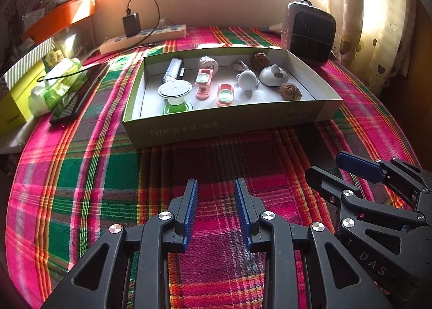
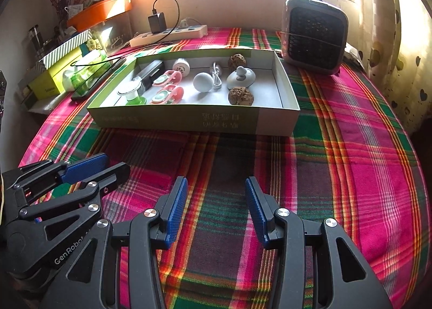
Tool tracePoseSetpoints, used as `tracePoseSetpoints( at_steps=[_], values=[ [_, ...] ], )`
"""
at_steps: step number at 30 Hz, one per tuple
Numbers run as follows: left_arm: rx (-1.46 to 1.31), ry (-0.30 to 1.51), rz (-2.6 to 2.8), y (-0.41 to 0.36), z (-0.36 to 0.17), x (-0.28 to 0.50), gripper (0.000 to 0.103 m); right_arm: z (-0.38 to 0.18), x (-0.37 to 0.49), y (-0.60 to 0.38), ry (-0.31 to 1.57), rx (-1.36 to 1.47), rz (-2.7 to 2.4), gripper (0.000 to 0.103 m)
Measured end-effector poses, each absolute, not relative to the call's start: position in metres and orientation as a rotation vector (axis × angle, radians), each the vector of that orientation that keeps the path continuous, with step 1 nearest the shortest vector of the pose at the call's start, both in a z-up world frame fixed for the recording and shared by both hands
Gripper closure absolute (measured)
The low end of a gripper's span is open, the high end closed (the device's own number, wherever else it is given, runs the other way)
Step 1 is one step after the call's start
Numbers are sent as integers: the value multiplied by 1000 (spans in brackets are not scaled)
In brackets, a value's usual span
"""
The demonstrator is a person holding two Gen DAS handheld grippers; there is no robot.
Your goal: Organize objects
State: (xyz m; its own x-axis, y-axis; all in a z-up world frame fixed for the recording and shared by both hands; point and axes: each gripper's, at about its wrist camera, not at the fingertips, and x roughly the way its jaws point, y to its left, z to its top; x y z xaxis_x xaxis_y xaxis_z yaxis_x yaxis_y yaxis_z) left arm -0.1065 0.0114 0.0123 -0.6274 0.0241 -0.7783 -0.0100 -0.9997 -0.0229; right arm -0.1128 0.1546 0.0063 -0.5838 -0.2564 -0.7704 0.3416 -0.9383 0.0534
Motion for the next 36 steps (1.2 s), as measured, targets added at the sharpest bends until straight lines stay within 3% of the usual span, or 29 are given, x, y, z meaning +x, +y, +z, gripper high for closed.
tracePoseSetpoints(
  at_steps=[9, 13, 20, 24, 36],
  values=[
    [-1337, -12, 2842, 15, 11, -98, 74, 5, -108, 162, 116, 1222, -2548, 57],
    [-1339, -8, 2860, 18, 11, -96, 73, 5, -104, 162, 133, 1223, -2549, 51],
    [-1337, -19, 2858, 20, 11, -93, 70, 3, -97, 162, 187, 1234, -2574, 51],
    [-1339, 1, 2861, 22, 11, -93, 69, 2, -96, 167, 174, 1249, -2593, 41],
    [-1337, -13, 2857, 21, 11, -93, 68, 2, -96, 168, 178, 1251, -2596, 38]
  ],
)
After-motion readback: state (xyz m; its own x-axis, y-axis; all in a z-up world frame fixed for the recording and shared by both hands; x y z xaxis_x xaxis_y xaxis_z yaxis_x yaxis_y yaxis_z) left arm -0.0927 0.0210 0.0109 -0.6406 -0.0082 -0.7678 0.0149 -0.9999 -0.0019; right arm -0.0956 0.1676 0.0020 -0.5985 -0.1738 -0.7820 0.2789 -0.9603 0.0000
